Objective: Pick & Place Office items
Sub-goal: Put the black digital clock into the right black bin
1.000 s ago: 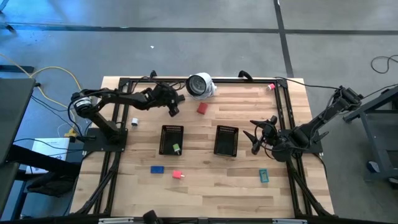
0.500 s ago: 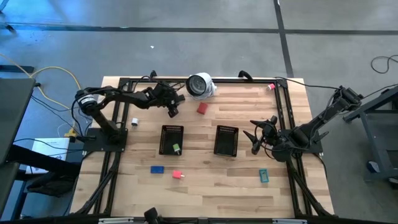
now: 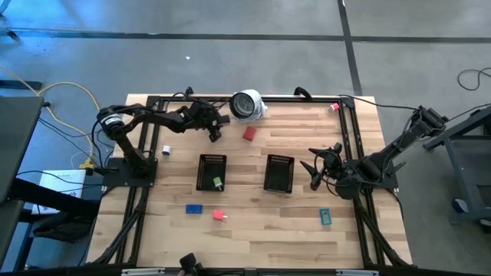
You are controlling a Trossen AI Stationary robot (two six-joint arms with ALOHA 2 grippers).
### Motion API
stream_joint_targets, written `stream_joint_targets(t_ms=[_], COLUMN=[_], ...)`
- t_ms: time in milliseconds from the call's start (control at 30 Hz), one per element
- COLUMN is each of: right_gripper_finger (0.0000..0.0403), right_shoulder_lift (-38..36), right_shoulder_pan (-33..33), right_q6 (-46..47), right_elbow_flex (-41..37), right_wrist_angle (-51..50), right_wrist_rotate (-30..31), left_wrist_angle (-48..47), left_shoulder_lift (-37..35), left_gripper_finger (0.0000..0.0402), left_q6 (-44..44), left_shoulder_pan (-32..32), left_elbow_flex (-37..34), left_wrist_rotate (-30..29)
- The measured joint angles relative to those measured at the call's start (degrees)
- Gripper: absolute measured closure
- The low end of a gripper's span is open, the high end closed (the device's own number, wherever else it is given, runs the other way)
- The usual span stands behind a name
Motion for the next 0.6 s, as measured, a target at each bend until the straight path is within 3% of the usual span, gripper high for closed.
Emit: stream_joint_targets(t_ms=[367,600], right_gripper_finger=[0.0143,0.0143], right_shoulder_lift=[0.01,0.01], right_shoulder_pan=[0.02,0.01], right_q6=[1.04,1.05], right_elbow_flex=[0.00,0.00], right_wrist_angle=[-0.12,-0.76], right_wrist_rotate=[-1.00,-1.05], left_wrist_angle=[0.36,-3.51], left_shoulder_lift=[2.72,2.15], left_gripper_finger=[0.0187,0.0187], left_q6=[-2.42,-4.64], left_shoulder_pan=[-2.55,-6.05], left_elbow_flex=[0.03,-0.02], left_wrist_rotate=[-2.44,-0.54])
